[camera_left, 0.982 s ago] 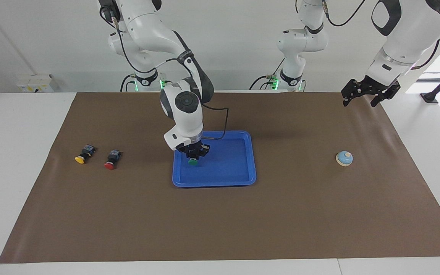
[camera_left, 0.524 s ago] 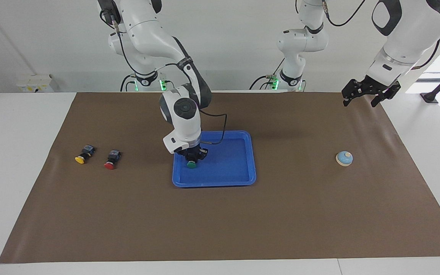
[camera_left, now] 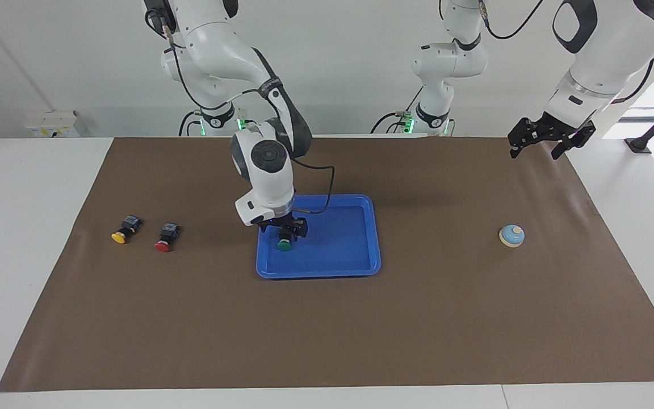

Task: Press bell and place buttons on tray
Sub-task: 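Lower the green button into the tray, open the right gripper, withdraw, then grasp the red-capped button with the right gripper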

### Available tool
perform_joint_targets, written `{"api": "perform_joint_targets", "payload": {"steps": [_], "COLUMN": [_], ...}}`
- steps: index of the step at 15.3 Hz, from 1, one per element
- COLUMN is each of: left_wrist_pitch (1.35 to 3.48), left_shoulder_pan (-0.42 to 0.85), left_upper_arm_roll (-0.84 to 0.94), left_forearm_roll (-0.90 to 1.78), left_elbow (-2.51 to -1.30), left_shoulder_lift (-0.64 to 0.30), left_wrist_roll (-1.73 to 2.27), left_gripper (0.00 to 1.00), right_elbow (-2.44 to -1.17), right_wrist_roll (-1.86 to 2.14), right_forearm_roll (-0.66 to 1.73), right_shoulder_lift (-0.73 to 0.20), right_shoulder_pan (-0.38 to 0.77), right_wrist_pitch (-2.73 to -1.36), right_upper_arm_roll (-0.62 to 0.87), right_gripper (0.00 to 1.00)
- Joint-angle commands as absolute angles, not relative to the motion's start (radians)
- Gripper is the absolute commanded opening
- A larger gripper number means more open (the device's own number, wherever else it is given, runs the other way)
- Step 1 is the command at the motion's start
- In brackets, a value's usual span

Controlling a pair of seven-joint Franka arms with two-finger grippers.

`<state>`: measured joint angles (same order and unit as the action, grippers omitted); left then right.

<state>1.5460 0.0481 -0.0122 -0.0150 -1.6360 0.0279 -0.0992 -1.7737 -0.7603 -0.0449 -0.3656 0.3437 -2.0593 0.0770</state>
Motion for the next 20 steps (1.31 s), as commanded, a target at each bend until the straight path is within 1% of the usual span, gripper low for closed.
{"api": "perform_joint_targets", "payload": {"steps": [1, 4, 6, 8, 9, 11, 14, 17, 20], "left_wrist_pitch": [1.554, 1.554, 1.554, 1.554, 1.554, 1.554, 1.554, 1.554, 1.554], "left_shoulder_pan": [0.054, 0.054, 0.054, 0.054, 0.054, 0.054, 0.054, 0.054, 0.054], "left_upper_arm_roll": [-0.018, -0.018, -0.018, -0.018, -0.018, -0.018, -0.018, -0.018, -0.018], "left_forearm_roll": [-0.011, -0.011, -0.011, -0.011, -0.011, -0.012, -0.011, -0.012, -0.011], "left_elbow": [-1.640, -1.640, -1.640, -1.640, -1.640, -1.640, -1.640, -1.640, -1.640], "left_shoulder_lift": [0.035, 0.035, 0.035, 0.035, 0.035, 0.035, 0.035, 0.035, 0.035], "left_wrist_roll": [-0.087, -0.087, -0.087, -0.087, -0.087, -0.087, -0.087, -0.087, -0.087], "left_gripper": [1.00, 1.00, 1.00, 1.00, 1.00, 1.00, 1.00, 1.00, 1.00], "right_elbow": [-1.703, -1.697, -1.698, -1.715, -1.738, -1.836, -2.033, -2.072, -2.137], "right_wrist_roll": [-0.763, -0.643, -0.539, -0.436, -0.399, -0.353, -0.286, -0.252, -0.229], "right_forearm_roll": [-0.044, -0.044, -0.051, -0.060, -0.061, -0.063, -0.063, -0.063, -0.063], "right_shoulder_lift": [-0.322, -0.264, -0.258, -0.258, -0.255, -0.232, -0.181, -0.204, -0.204], "right_shoulder_pan": [0.292, 0.191, 0.115, 0.023, -0.016, -0.083, -0.138, -0.153, -0.163], "right_wrist_pitch": [-1.930, -1.869, -1.864, -1.890, -1.925, -2.043, -2.262, -2.330, -2.390], "right_upper_arm_roll": [0.077, 0.075, 0.072, 0.072, 0.071, 0.071, 0.071, 0.072, 0.072], "right_gripper": [1.00, 1.00, 1.00, 1.00, 1.00, 1.00, 1.00, 1.00, 1.00]}}
